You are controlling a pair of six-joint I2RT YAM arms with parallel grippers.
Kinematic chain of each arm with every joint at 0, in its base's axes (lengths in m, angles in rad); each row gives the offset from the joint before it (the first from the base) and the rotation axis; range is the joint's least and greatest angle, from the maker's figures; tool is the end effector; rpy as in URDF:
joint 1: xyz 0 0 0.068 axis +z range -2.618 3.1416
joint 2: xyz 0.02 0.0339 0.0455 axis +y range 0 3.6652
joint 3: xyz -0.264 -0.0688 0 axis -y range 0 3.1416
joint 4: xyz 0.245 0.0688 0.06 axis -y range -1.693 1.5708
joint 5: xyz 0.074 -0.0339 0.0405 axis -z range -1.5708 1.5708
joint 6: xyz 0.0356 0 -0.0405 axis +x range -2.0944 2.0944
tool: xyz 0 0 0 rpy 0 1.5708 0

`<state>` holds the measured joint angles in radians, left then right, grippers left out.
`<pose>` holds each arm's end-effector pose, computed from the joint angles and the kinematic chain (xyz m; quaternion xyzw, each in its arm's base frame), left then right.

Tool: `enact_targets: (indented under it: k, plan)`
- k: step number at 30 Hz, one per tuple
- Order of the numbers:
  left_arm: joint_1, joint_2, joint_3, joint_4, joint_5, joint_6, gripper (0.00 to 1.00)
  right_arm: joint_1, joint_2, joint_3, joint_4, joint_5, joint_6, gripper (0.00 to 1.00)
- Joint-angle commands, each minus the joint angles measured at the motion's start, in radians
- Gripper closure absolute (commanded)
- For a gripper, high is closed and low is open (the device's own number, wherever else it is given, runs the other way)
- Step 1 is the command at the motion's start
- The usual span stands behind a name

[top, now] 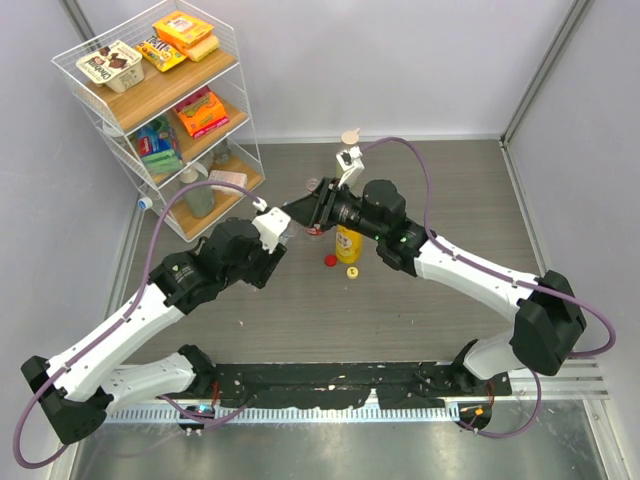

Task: Unscrew the bottle caps

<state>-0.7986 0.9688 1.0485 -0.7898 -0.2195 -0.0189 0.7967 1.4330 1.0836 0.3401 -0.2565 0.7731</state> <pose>0.1398 -0.1324 0.3395 0.3011 0.8529 -0.0735 0.4201 0.2333 0.2515 0.3465 -0.0983 0.7034 0.5576 0.4296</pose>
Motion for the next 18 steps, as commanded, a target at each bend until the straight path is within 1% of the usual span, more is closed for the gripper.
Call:
enact_targets:
  k: [1,9,18]
  plan:
    - [-0.002,-0.027,0.024,0.029,0.087,0.002,1.00,0.006,-0.057,-0.031,0.105,-0.047,-0.034,0.98]
    - [-0.004,-0.084,0.038,0.021,0.331,0.011,1.00,0.004,-0.135,-0.099,0.177,-0.142,-0.104,0.98]
    - [-0.004,-0.125,0.061,0.015,0.566,0.014,1.00,0.004,-0.210,-0.148,0.253,-0.322,-0.175,0.98]
